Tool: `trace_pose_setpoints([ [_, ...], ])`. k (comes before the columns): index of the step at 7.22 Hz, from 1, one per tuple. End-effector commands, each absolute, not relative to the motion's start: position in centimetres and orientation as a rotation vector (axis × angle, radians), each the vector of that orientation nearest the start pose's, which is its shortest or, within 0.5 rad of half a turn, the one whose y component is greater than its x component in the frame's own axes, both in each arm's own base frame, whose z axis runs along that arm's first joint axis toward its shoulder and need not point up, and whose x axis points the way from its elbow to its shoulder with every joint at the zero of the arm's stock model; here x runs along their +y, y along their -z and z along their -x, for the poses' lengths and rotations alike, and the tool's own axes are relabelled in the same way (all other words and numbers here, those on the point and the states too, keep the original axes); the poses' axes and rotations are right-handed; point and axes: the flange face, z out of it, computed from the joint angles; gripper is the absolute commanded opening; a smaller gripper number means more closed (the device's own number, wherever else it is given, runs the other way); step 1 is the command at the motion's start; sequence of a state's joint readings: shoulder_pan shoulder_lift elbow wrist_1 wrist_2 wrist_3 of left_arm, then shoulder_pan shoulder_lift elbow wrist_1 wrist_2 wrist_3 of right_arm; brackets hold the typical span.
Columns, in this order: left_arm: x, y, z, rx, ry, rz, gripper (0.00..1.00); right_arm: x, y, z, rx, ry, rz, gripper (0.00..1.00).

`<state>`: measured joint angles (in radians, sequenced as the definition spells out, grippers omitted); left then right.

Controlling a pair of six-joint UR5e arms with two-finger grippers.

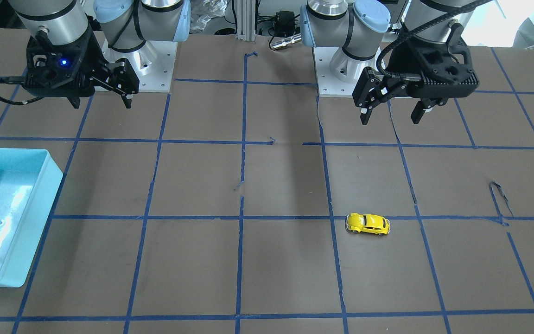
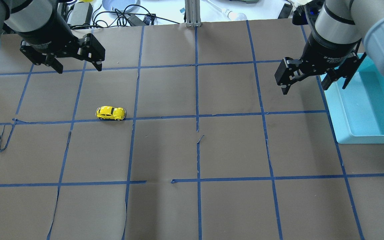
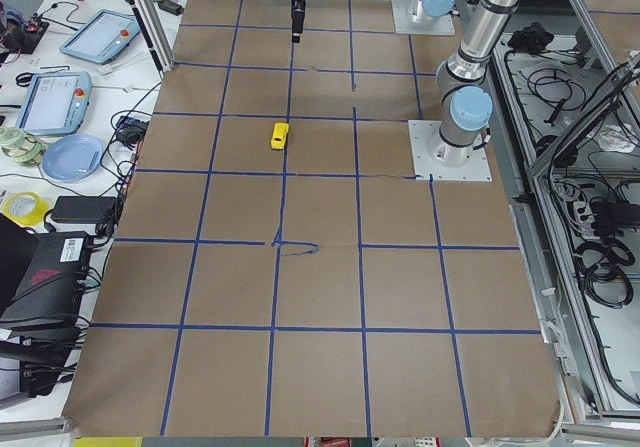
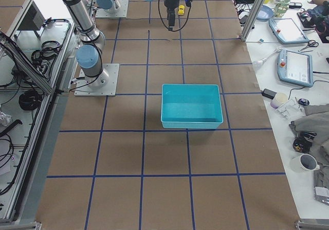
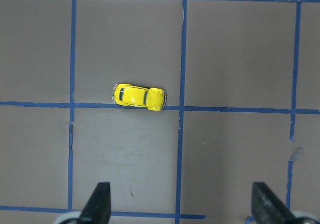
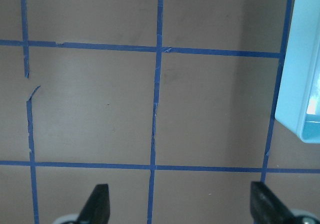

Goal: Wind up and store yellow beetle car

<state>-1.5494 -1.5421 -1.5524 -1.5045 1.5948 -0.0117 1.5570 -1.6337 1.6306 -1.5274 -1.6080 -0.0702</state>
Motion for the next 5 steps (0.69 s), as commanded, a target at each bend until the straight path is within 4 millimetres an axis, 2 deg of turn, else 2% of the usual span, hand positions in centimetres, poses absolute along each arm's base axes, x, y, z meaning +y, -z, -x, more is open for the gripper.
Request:
trace_pose_setpoints([
  [1,-49.23,-51.24,12.03,3.112,0.160,0.052,1.00,-46.30,-48.46,-12.31,3.176,-0.063,0.091,1.00],
  [5,-49.34,-51.08,12.08,3.116,0.155,0.011,1.00,-46.27,-48.43,-12.31,3.176,-0.068,0.091,1.00],
])
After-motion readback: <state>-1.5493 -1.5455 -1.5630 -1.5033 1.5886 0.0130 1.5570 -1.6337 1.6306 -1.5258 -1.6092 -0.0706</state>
